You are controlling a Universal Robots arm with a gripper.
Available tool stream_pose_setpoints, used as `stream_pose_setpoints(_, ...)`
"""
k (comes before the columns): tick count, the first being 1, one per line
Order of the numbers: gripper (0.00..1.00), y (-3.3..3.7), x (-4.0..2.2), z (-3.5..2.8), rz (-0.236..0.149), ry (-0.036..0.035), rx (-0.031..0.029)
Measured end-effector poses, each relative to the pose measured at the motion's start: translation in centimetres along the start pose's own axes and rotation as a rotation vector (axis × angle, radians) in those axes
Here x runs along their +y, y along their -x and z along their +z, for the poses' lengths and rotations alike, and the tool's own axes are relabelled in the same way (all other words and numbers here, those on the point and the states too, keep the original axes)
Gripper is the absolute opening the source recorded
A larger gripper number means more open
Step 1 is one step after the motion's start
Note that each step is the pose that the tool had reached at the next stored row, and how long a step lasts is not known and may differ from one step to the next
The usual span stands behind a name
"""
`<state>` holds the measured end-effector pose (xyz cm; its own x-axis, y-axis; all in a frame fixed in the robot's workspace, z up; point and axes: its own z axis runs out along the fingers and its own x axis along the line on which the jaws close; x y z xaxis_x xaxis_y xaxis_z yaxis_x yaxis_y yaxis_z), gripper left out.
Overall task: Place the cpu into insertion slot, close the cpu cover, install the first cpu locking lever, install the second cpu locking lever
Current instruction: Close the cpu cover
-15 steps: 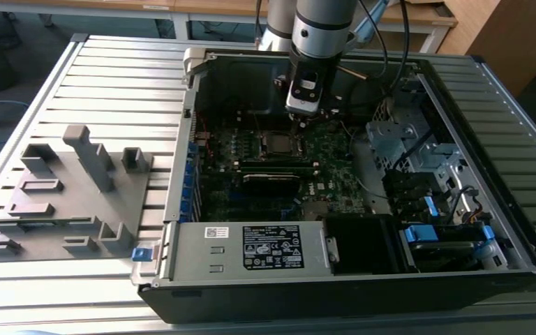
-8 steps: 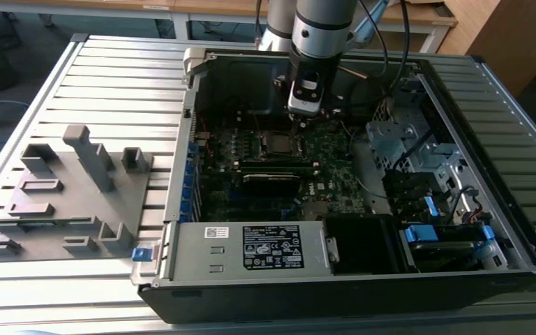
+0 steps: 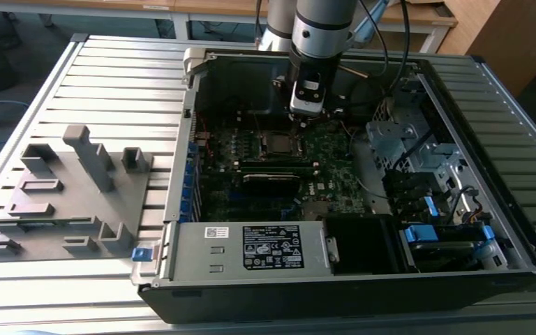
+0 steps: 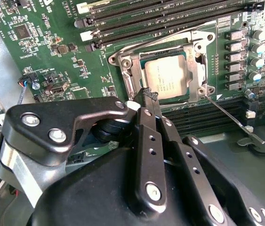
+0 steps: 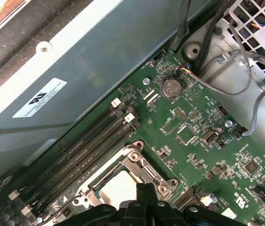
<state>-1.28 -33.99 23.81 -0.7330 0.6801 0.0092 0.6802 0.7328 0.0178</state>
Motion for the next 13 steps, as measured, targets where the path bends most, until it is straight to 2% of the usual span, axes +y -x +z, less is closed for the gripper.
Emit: stream_pose_setpoints(13,0.11,0.00,0.00,0.00,-0.007,-0.0001,0.0001)
